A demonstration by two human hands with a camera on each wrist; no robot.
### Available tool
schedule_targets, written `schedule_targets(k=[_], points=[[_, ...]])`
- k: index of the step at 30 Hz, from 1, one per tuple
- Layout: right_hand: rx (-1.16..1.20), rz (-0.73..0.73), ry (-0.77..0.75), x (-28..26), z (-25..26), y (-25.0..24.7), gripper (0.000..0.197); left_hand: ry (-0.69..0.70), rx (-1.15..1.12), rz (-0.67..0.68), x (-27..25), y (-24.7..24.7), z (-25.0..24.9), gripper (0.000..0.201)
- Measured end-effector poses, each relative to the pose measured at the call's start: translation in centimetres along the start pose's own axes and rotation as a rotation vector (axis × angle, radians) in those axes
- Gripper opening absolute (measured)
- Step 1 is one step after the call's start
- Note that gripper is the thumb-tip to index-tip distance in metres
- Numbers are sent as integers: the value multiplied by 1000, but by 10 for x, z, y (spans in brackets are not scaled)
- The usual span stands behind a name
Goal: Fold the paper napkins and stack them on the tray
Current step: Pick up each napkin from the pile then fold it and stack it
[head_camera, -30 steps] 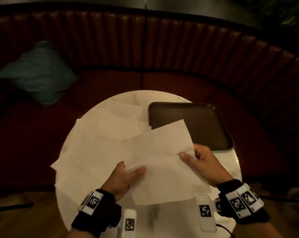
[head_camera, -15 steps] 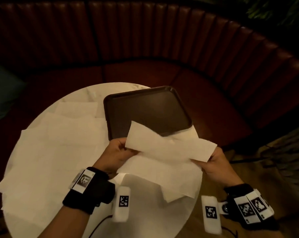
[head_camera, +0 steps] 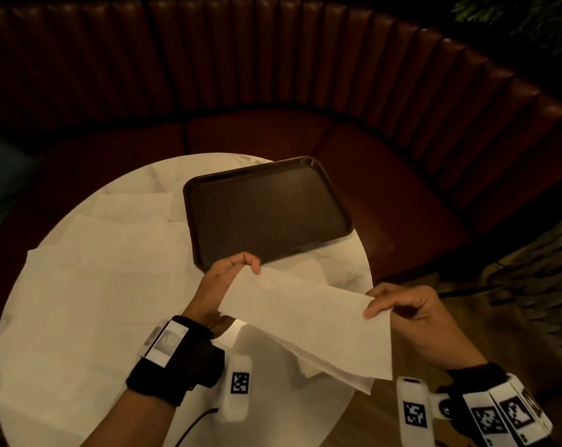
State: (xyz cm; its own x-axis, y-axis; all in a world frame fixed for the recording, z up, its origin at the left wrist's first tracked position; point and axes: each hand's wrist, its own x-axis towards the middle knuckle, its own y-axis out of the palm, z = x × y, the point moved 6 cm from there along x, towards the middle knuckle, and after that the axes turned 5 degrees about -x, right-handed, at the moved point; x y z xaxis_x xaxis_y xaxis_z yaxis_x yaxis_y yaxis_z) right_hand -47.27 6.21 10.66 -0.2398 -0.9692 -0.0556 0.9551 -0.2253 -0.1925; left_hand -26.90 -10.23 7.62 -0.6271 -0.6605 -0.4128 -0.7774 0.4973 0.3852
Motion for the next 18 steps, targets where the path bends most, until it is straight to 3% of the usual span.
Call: schedule_targets(k=[1,4,6,8,9,15,18], points=[[-27,0,7,-4,-2,1,17,-16,-20,-4,0,0,2,27],[19,4,70,-19,-9,13,16,-89,-60,50,4,1,13,20],[35,-61,154,-30,-27,19,15,-100,157,64,11,-5,24,15],[-24,-171,278,-42,-56,23,4,-118,458,29,20,-14,35,22],[-72,-202,330,-48,-72,26,7,-115,561,6,25,-17,40,23],[-186,-407,467,-61,-134,45,29,250,942,-57,80,24,41,9],[-270,-451,458,-49,-146,51,34,356,1085,-30,112,42,48,16]])
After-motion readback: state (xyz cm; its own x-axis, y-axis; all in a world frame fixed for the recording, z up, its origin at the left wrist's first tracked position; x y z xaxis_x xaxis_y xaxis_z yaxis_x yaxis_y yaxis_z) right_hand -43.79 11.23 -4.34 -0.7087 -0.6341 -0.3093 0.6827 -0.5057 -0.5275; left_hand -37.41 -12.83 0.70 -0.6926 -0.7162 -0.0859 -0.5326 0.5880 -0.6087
